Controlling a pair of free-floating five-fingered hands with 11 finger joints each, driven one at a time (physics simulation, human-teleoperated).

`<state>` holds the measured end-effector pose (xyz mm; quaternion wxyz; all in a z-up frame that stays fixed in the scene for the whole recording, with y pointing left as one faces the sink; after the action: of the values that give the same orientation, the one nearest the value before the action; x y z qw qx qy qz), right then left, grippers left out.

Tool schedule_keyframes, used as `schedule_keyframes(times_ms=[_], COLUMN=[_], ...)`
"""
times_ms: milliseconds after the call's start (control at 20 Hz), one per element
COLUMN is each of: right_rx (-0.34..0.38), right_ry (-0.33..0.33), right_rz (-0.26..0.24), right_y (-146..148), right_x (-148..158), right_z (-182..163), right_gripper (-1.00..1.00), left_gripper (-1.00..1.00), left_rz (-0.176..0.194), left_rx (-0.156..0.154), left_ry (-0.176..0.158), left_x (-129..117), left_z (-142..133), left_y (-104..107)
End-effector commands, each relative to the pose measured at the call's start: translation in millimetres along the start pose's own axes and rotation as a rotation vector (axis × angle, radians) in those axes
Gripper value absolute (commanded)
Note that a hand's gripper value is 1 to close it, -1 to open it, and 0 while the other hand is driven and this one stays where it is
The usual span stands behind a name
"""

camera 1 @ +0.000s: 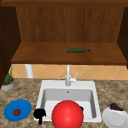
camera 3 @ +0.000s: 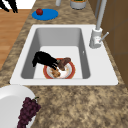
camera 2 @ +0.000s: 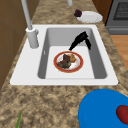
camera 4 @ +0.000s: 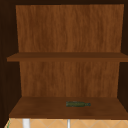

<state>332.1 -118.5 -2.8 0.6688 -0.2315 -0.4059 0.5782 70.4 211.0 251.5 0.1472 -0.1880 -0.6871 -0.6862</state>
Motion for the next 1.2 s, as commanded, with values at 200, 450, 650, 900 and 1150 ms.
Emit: schedule_keyframes(times_ms=[200, 450, 650, 900, 1150], right_rx=[0.112, 0.159, 0.145, 0.113, 0.072], right_ry=[0.144, 0.213, 0.281, 0.328, 0.405], right_rz=[0.076, 0.059, 0.075, 0.115, 0.151], right_y=[8, 19, 30, 31, 36], right_x=[-2, -3, -1, 6, 19], right_z=[-29, -45, -59, -87, -104], right_gripper=[-1.0, -1.0, -1.0, -1.0, -1.0], left_gripper=[0.0, 0.0, 0.0, 0.0, 0.0], left_rz=[0.0, 0.0, 0.0, 0.0, 0.0], left_rx=[0.0, 0.0, 0.0, 0.0, 0.0], left_ry=[0.0, 0.0, 0.0, 0.0, 0.0], left_x=[0, 0, 0, 0, 0], left_z=[0, 0, 0, 0, 0], left_y=[0, 0, 0, 0, 0])
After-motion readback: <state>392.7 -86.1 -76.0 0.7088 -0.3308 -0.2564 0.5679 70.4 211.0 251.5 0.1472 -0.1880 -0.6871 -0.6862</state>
